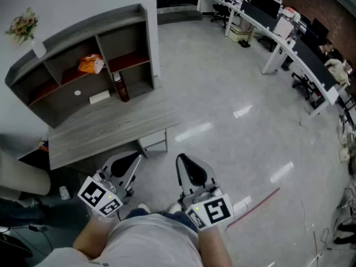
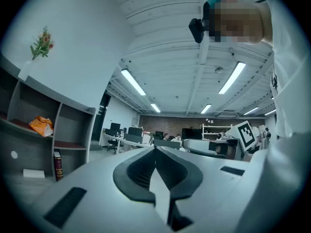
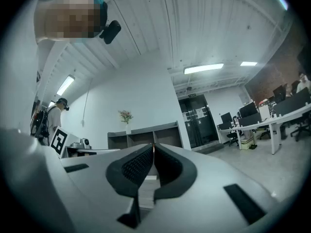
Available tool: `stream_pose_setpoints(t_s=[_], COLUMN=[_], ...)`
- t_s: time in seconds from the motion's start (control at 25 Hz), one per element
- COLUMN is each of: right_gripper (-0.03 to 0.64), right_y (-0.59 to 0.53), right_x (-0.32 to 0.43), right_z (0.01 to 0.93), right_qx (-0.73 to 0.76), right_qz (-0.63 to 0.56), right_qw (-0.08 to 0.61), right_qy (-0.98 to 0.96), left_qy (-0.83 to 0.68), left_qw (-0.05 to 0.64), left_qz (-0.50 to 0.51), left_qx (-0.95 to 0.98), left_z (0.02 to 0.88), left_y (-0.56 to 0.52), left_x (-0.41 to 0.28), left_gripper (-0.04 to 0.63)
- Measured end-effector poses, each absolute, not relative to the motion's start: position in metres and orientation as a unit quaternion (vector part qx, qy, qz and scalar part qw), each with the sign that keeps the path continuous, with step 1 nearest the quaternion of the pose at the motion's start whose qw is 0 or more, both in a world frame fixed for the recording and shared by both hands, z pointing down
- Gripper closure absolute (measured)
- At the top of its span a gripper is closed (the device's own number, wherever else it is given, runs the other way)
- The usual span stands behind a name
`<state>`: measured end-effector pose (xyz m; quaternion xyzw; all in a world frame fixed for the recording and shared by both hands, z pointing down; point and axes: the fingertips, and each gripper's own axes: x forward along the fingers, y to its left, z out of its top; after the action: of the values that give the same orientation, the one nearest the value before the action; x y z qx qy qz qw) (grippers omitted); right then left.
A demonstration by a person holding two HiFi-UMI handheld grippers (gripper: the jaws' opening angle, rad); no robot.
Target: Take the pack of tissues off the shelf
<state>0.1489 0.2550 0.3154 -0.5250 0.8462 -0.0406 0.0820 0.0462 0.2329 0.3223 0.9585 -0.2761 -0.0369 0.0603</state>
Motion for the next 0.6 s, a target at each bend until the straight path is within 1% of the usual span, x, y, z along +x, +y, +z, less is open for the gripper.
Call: stream_pose_setpoints(t_s=[0.28,0.6], right_gripper=[0.592,0.592], right_y=[0.268,0.263], right_x=[0.175,0.187], right_z=[0.321,0.326], right_qx=[-0.519,-0.505], right_qz=[-0.046,-0.071], right_qw=[0.093,0.141], right_qy=[0.849,0.849], left_qy=[-0.276,-0.280], left_qw=[0.063,0.080], left_qz=[-0.024,-0.009], left_qx=[0.959,0.957], left_z=[0.333,0.353], left_y=[0.246,0.241], left_x=[0.081,0.094], left_gripper=[0.578,0.578])
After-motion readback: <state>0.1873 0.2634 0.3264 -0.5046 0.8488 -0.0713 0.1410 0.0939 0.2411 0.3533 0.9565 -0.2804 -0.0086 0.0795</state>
